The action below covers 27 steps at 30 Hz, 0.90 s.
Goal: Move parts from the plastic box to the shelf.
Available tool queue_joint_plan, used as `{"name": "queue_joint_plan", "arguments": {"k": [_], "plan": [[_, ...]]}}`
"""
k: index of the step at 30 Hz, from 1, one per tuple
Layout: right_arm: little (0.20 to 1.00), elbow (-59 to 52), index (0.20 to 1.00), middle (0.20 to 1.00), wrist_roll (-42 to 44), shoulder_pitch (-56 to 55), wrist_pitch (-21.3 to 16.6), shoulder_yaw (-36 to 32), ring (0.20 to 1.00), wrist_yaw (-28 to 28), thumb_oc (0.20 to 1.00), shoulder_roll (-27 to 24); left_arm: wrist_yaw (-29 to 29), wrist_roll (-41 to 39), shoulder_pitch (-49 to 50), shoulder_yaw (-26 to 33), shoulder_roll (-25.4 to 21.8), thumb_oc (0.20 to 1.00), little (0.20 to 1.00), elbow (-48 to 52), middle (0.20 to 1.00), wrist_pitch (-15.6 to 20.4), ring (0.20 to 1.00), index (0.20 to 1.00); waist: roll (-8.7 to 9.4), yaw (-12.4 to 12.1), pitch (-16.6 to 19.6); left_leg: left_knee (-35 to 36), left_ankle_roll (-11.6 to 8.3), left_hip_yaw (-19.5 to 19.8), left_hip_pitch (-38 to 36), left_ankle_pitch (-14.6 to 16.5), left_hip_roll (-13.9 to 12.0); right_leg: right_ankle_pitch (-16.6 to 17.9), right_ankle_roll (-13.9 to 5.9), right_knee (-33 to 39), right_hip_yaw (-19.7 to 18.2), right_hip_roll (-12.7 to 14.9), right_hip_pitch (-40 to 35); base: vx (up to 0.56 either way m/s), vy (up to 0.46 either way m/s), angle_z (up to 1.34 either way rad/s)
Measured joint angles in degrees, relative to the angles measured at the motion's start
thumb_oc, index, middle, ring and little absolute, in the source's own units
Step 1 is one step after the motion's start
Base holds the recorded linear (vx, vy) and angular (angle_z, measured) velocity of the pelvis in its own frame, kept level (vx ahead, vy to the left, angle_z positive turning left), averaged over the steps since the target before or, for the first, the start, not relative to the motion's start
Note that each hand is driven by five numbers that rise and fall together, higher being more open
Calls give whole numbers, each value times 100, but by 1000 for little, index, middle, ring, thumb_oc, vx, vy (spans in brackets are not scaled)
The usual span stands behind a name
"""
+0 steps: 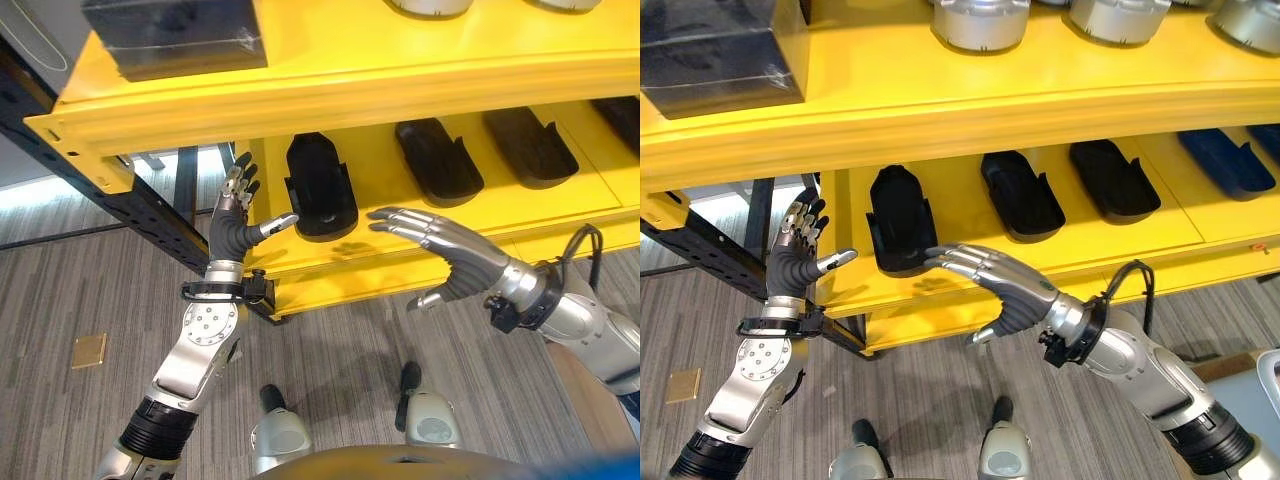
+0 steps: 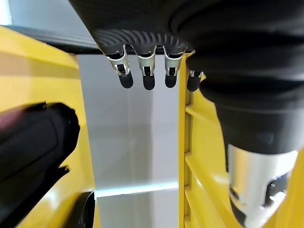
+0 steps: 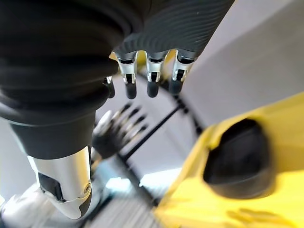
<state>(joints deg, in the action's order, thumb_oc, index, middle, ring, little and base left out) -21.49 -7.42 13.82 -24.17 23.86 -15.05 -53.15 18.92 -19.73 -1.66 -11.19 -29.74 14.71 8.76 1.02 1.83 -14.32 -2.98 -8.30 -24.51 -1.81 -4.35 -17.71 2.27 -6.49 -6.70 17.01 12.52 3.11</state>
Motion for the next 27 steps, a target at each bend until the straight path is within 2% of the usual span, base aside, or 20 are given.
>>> {"name": "queue_joint_plan", "arguments": {"k": [3, 4, 10, 13, 14, 16, 19, 23, 27], "plan": [[1000, 1, 1000, 1000, 162, 55, 53, 209, 1000, -346, 1000, 55, -148, -173, 154, 119, -64, 1000, 1000, -131, 1000, -190, 1000, 1000, 8, -211, 122, 1, -2, 40, -21, 0, -11, 1, -2, 57, 72, -12, -90, 54, -68, 10], [1000, 16, 1000, 1000, 164, 121, 176, 408, 1000, -562, 1000, 90, -263, -202, 284, 195, -62, 1000, 1000, -278, 1000, -241, 1000, 1000, 22, -279, 130, -1, -8, 134, -10, -6, -10, 3, -3, 82, 132, -11, -159, 59, -89, 22], [1000, 438, 1000, 1000, 144, 461, 539, 889, 1000, -863, 1000, 523, -741, -205, 667, 215, -65, 1000, 1000, -326, 1000, -375, 1000, 1000, 86, -592, 143, 1, -19, 276, 119, -45, -18, -4, -7, 100, 294, -10, -169, 17, -58, 14], [1000, 991, 1000, 1000, 88, 737, 753, 1287, 1000, -917, 1000, 685, -751, -173, 727, 227, -68, 1000, 1000, -430, 1000, -278, 1000, 1000, 112, -707, 114, -1, 0, 329, 223, -64, -20, -36, -48, 99, 418, 13, -153, -7, -29, 18], [1000, 1282, 1000, 1000, -95, 805, 969, 1423, 1000, -957, 1000, 855, -706, -170, 722, 289, -70, 1000, 1000, -516, 1000, -264, 1000, 1000, 122, -768, 74, -8, 2, 386, 286, -68, -17, -42, -53, 88, 447, 24, -139, 0, -29, 20], [1000, 1443, 1000, 1000, -130, 915, 1161, 1536, 1000, -1021, 1000, 951, -602, -190, 722, 417, -73, 1000, 1000, -550, 1000, -218, 1000, 1000, 134, -809, -25, -12, 3, 402, 290, -69, -12, -52, -62, 65, 456, 43, -140, 0, -24, 8], [1000, 1846, 1000, 1000, -359, 1126, 1484, 1755, 1000, -1088, 1000, 1063, -476, -222, 625, 791, -71, 1000, 1000, -612, 1000, -149, 1000, 1000, 147, -898, -221, -16, -2, 464, 359, -72, -16, -89, -60, 13, 518, 76, -110, 8, -16, 8], [1000, 2386, 1000, 1000, -718, 1195, 1860, 1790, 1000, -915, 1000, 1206, -472, -224, 559, 1004, -73, 1000, 1000, -621, 1000, -126, 1000, 1000, 155, -928, -314, -21, -28, 492, 422, -109, -1, -130, -27, -81, 568, 109, -49, 9, -9, 8], [1000, 3145, 1000, 1000, -1223, 1506, 1893, 1860, 1000, -421, 1000, 1220, -475, -231, 283, 1073, -70, 1000, 1000, -761, 1000, -116, 1000, 1000, 109, -905, -492, -26, -27, 480, 474, -109, 18, -178, -27, -185, 583, 142, 56, 2, -1, 1]]}}
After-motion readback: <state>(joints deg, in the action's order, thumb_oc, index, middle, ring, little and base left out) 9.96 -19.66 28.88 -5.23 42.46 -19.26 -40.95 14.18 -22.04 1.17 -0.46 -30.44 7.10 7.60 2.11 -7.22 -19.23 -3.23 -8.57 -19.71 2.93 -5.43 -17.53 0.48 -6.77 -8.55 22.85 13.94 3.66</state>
